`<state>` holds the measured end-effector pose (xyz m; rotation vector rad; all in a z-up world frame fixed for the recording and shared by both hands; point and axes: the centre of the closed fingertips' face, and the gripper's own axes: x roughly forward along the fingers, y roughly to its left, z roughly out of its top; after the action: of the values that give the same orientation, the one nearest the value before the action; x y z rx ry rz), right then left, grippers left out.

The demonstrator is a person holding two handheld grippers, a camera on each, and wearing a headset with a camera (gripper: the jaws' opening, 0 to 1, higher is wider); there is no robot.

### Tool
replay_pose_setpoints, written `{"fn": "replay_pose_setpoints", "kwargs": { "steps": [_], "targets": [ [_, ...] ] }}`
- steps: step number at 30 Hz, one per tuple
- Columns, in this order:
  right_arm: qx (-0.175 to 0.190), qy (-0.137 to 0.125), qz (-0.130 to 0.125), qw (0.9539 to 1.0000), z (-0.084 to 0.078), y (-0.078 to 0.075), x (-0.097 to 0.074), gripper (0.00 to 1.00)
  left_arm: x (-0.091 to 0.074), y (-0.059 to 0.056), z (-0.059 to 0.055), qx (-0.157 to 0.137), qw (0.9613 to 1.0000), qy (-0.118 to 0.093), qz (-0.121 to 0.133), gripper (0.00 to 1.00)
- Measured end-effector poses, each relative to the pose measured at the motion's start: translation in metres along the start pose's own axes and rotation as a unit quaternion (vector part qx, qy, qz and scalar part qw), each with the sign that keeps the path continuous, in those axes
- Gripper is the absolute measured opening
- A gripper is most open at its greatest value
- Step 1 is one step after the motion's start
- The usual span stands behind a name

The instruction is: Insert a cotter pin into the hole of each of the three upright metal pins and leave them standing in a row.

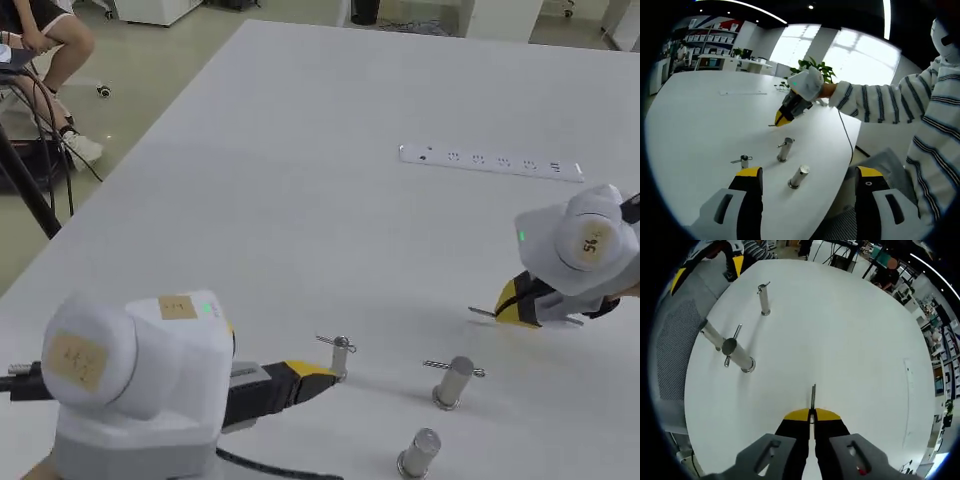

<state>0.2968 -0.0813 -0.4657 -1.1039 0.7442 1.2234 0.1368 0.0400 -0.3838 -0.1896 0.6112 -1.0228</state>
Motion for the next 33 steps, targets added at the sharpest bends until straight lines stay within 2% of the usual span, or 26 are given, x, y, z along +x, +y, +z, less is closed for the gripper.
{"fn": "replay_pose_setpoints", "kwargs": {
  "steps": [2,3,8,12,15,18,21,28,33],
  "targets": [
    [-0.003,-0.013,-0.021,0.9997,0.006,-0.003,-0.009,0.00,0.002,0.008,0.011,-0.004,0.9999,-0.014,0.009,0.73],
    [-0.006,-0.023,-0.032,0.9992,0.010,-0.003,-0.017,0.00,0.002,0.009,0.013,-0.005,0.9998,-0.016,0.009,0.72],
    [-0.025,-0.047,-0.079,0.9955,0.025,-0.002,-0.045,0.00,0.010,0.018,0.040,-0.024,0.9988,-0.042,-0.004,0.63],
    [-0.031,-0.063,-0.109,0.9915,0.034,0.002,-0.062,0.00,0.021,0.025,0.054,-0.034,0.9979,-0.055,-0.008,0.59],
    [-0.030,-0.076,-0.133,0.9878,0.040,0.007,-0.073,0.00,0.031,0.036,0.057,-0.046,0.9974,-0.055,0.001,0.54],
    [-0.032,-0.080,-0.153,0.9845,0.044,0.010,-0.081,0.00,0.041,0.040,0.057,-0.056,0.9973,-0.048,-0.003,0.52],
    [-0.037,-0.081,-0.166,0.9821,0.046,0.014,-0.086,0.00,0.052,0.039,0.058,-0.051,0.9980,-0.034,-0.014,0.47],
    [-0.044,-0.084,-0.186,0.9779,0.054,0.027,-0.094,0.00,0.069,0.032,0.065,-0.039,0.9985,-0.025,-0.030,0.41],
    [-0.053,-0.084,-0.197,0.9753,0.064,0.036,-0.097,0.00,0.076,0.024,0.073,-0.039,0.9976,-0.033,-0.047,0.37]
  ]
}}
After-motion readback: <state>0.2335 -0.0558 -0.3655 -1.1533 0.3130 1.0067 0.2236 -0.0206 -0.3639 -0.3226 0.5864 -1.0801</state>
